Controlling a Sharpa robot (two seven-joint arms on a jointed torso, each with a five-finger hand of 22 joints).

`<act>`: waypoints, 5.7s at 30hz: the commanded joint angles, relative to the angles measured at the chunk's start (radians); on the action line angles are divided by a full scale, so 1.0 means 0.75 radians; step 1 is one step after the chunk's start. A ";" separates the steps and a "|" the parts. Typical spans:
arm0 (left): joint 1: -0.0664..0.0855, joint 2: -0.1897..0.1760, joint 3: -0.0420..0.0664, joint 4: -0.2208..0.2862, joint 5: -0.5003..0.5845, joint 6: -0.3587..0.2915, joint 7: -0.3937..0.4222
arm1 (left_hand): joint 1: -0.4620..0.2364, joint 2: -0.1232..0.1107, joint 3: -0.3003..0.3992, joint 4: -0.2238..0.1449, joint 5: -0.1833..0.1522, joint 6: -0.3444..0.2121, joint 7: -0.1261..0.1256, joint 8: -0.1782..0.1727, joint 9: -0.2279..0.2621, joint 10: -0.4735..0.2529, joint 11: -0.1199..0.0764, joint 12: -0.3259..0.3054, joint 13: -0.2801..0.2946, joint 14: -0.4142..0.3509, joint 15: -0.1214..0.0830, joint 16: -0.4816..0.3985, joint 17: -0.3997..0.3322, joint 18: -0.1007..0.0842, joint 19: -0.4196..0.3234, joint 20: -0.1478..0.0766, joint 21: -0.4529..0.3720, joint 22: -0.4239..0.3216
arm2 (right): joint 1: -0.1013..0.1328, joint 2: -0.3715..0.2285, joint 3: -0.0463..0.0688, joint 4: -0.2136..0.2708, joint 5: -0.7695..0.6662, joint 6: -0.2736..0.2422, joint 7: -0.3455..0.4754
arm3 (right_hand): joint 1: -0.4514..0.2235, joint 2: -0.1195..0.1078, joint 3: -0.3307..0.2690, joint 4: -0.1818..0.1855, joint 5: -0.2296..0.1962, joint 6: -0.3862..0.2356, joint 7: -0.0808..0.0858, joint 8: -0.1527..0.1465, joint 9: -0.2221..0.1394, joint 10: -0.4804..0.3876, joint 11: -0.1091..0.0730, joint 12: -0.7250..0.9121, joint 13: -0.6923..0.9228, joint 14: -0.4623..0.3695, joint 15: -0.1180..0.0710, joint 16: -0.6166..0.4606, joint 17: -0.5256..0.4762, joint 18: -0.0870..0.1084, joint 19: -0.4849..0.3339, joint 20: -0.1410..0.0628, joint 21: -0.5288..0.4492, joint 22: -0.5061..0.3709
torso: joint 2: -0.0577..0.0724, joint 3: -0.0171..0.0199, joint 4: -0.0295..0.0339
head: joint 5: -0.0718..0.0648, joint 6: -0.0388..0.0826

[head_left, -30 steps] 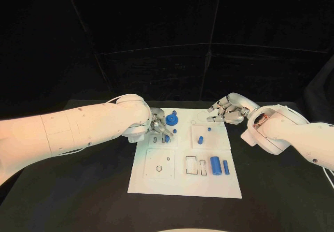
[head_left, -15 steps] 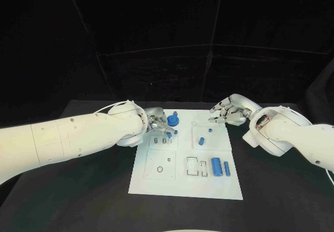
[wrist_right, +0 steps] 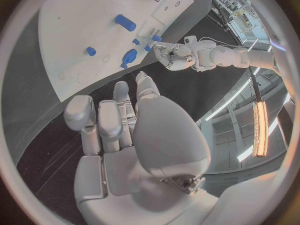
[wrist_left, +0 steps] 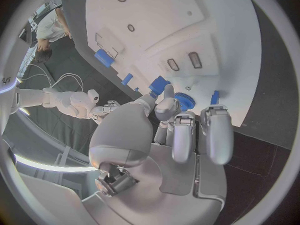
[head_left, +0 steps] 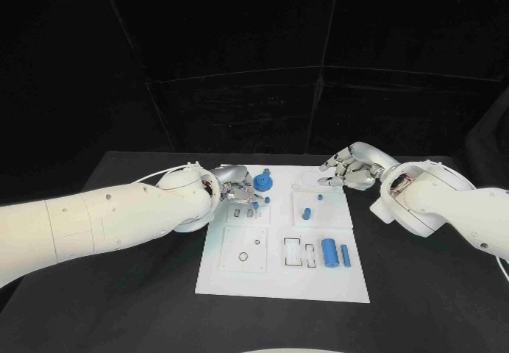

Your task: Assemble the parts on the task board

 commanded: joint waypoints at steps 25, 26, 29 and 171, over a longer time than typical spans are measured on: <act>-0.004 -0.007 -0.016 -0.096 -0.174 0.061 0.375 | -0.022 -0.021 0.237 -0.200 0.007 0.015 0.001 0.004 0.004 0.010 0.000 0.000 -0.006 0.138 -0.001 0.004 0.351 -0.026 0.036 -0.006 0.010 0.104 | 0.002 0.011 0.000 -0.009 0.004 0.007 0.018 | -0.002 0.011 -0.010 0.004 0.008 -0.007 0.001 0.007 0.000 0.006 0.001 0.006 -0.001 -0.001 -0.008 -0.005 -0.003 0.009 -0.007 -0.001 -0.005 -0.003 | 0.001 0.0011 -0.0008 | -0.001 -0.008; -0.004 -0.005 -0.018 -0.099 -0.175 0.061 0.376 | -0.022 -0.021 0.237 -0.200 0.007 0.015 0.001 0.004 0.004 0.010 0.000 0.000 -0.006 0.138 -0.001 0.004 0.351 -0.026 0.036 -0.006 0.010 0.104 | 0.002 0.011 0.000 -0.009 0.004 0.007 0.019 | -0.002 0.011 -0.010 0.004 0.008 -0.007 0.001 0.007 0.000 0.006 0.001 0.006 -0.001 -0.001 -0.008 -0.005 -0.003 0.009 -0.007 -0.001 -0.005 -0.003 | 0.001 0.0009 -0.0013 | 0.000 -0.008; -0.004 0.005 -0.030 -0.113 -0.181 0.057 0.383 | -0.022 -0.021 0.237 -0.200 0.007 0.015 0.001 0.004 0.004 0.010 0.000 0.000 -0.006 0.138 -0.001 0.004 0.351 -0.026 0.036 -0.006 0.010 0.104 | 0.002 0.012 0.000 -0.010 0.004 0.007 0.019 | -0.002 0.011 -0.010 0.004 0.008 -0.007 0.001 0.007 0.000 0.006 0.001 0.006 -0.001 -0.001 -0.008 -0.005 -0.003 0.009 -0.007 -0.001 -0.005 -0.003 | 0.000 0.0013 -0.0013 | 0.000 -0.010; -0.008 0.059 -0.046 -0.220 -0.132 0.039 0.295 | -0.136 -0.095 0.033 -0.023 0.006 -0.001 0.060 -0.183 -0.114 -0.045 0.049 -0.095 -0.102 0.138 0.036 0.004 0.351 -0.023 0.028 0.029 0.000 0.097 | 0.002 0.024 0.000 -0.018 0.019 0.016 0.032 | -0.039 0.023 -0.036 0.037 0.009 -0.014 0.003 0.012 0.000 -0.003 0.003 0.010 -0.010 0.001 -0.006 -0.026 -0.015 0.013 -0.015 0.001 -0.026 -0.027 | -0.001 0.0023 0.0001 | -0.010 -0.023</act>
